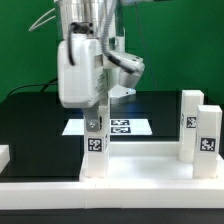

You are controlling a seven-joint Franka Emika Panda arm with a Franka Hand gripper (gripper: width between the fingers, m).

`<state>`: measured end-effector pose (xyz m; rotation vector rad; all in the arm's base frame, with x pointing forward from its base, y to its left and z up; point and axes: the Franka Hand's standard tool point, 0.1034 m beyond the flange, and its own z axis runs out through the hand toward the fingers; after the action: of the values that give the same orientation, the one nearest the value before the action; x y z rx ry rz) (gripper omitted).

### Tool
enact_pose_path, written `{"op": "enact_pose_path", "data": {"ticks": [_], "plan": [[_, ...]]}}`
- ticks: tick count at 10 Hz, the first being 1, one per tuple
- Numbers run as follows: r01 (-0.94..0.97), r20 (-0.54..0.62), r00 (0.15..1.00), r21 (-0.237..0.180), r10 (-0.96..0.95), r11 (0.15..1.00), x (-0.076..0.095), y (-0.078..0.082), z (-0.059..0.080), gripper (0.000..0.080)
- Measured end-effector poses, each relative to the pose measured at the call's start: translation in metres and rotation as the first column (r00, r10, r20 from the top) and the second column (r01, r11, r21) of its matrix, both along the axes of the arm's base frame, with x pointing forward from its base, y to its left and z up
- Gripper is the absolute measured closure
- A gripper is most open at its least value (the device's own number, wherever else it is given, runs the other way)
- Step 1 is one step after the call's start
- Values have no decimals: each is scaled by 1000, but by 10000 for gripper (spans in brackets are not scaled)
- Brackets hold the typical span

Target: Assemble desk

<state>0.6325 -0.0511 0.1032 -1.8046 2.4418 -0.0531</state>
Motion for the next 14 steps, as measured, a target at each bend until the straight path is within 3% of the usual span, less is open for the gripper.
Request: {"op": "enact_pose_path", "data": {"ticks": [6, 8, 9, 10, 12, 14], "plan": [[44, -8, 999, -11, -44, 999, -2, 0, 0, 497], [47, -8, 999, -8, -47, 999, -2, 0, -1, 266], [46, -7, 999, -8, -46, 999, -2, 1, 0, 186], [30, 13, 999, -1, -30, 1000, 3, 3, 13, 186], [23, 68, 997, 38, -26, 999, 10, 14, 58, 152], [18, 74, 997, 35, -21, 999, 13, 14, 59, 151]]}}
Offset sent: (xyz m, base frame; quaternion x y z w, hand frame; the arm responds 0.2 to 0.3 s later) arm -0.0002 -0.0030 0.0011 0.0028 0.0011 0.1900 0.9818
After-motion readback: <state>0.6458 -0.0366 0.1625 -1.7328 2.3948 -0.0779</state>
